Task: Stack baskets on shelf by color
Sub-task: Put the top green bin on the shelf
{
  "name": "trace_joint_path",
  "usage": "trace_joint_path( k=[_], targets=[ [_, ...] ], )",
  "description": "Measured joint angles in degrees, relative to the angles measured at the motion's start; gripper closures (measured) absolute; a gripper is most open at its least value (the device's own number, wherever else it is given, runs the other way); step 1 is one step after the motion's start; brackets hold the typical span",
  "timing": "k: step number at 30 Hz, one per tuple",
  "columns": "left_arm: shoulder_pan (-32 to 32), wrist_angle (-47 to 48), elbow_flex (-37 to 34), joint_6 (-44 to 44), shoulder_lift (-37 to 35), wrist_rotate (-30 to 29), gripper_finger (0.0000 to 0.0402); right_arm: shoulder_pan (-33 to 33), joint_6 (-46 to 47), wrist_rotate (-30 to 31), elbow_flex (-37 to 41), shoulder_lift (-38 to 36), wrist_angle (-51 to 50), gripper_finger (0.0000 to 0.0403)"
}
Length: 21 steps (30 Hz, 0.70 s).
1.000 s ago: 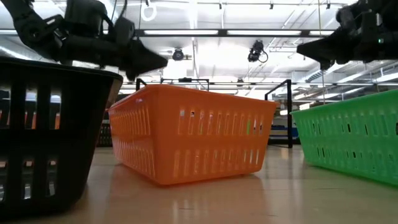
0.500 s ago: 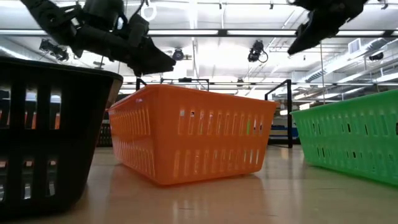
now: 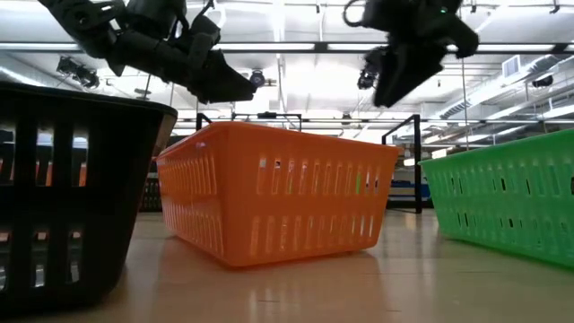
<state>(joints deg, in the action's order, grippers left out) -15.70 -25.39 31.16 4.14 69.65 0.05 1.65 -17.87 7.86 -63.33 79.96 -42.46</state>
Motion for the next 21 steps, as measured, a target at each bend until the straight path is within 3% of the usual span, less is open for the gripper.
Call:
trace_joint_path(
  k=[8,21],
  targets=[
    [0.2,1.1,0.0,1.5,-3.5,0.0,0.0169,1.5,-10.7,3.2,-1.2,10.9,0.0,0.0253],
    [0.2,4.5,0.0,2.1,-6.1,0.0,0.0173,-1.0,-22.3,5.2,-1.3,19.3,4.9,0.0253]
  ],
)
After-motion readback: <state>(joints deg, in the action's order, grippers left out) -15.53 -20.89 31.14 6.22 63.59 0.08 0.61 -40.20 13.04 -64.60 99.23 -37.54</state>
